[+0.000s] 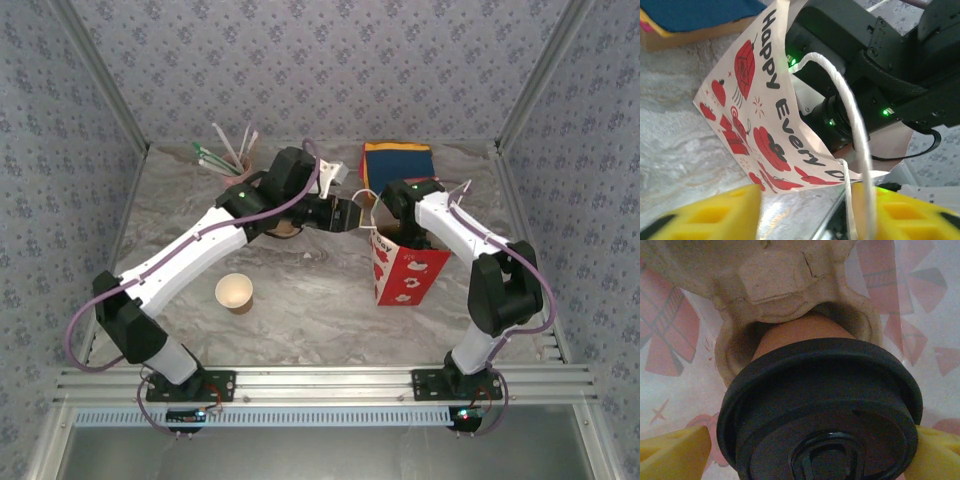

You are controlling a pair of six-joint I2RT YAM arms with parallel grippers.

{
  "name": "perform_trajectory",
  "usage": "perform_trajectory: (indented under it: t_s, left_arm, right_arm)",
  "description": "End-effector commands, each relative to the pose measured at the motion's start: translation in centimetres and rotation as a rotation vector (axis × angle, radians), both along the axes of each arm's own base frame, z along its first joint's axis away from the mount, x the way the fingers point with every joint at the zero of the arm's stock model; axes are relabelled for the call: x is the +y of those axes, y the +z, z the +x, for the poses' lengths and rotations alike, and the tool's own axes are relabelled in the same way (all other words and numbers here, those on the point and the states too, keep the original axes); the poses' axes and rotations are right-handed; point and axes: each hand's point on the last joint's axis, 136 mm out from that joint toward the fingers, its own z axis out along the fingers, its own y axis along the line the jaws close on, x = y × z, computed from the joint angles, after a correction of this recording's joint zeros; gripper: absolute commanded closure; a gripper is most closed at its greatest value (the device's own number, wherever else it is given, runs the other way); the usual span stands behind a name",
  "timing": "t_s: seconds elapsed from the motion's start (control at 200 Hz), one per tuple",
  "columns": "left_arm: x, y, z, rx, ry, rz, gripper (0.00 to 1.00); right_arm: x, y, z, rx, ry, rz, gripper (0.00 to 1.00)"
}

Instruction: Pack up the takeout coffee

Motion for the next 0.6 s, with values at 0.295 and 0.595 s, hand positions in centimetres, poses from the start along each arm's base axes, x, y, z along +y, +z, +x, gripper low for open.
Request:
perform_trajectory:
  t_s: [0.295, 0.595]
  left_arm:
    - [0.2, 2.7, -0.3, -0.055, -0.001, -0.033, 1.00]
    - [1.5, 1.1, -0.3, -0.050, 0.049, 0.016, 1.00]
  right_arm:
    - [-0.8, 0.7, -0.7, -0.007, -0.015, -0.010, 0.04]
    - [-0.9, 0.4, -0.9, -0.004, -0.021, -0.007, 0.04]
